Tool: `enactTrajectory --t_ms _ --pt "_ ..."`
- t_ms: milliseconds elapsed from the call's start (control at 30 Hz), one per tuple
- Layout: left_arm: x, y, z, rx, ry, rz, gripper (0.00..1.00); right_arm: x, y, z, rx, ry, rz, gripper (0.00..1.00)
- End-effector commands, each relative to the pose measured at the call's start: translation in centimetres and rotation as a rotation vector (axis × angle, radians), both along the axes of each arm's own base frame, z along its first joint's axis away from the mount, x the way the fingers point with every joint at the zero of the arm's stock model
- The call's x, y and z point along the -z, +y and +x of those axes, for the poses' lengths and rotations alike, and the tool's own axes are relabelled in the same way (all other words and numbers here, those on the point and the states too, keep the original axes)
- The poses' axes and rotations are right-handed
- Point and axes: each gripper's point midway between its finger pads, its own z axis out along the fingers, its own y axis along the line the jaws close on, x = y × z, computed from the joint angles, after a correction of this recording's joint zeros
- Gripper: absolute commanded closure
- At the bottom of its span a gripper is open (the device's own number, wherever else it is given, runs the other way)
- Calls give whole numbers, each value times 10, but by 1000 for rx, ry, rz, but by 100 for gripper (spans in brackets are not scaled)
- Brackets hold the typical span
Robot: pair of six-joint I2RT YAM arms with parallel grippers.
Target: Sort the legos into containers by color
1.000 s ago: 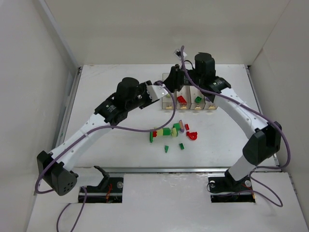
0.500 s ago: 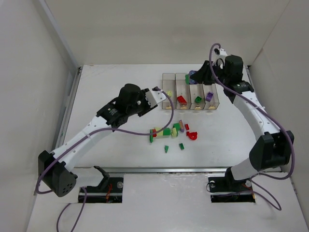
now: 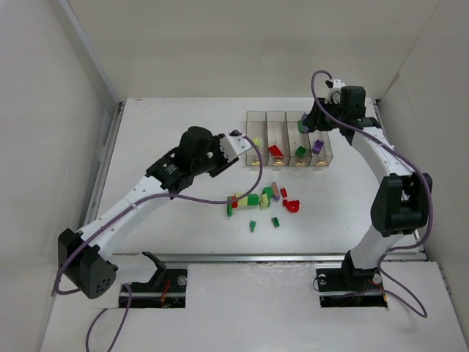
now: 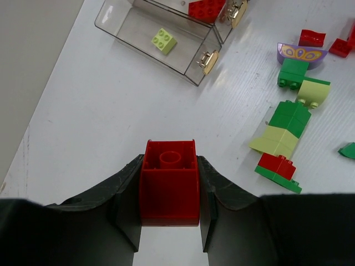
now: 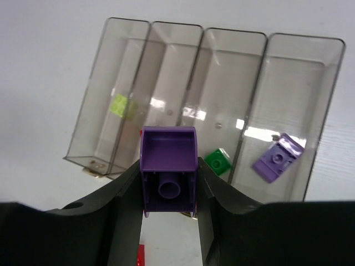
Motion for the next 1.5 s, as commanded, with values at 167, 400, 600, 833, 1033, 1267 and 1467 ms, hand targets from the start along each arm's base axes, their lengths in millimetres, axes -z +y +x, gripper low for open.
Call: enactTrajectory --t_ms 167,400,600,833,1033,1267,1467 --pt "-22 -9 5 14 -6 -117 100 -51 13 -26 -101 -137 45 100" --pt "-18 -58 30 80 84 -221 100 -54 8 -42 -58 -138 57 100" --pt "0 -125 103 65 154 -217 100 -58 -4 -48 18 -151 40 100" --pt "34 -175 166 -2 165 -283 100 -71 -19 -54 93 -182 29 100" --pt "34 -199 182 18 122 -361 87 -69 -23 -61 102 -166 3 100" --pt "40 -209 178 42 140 -370 55 -71 -28 -61 102 -173 -15 100" --pt "38 -206 169 49 146 -333 16 -73 -29 -61 106 -176 -27 100"
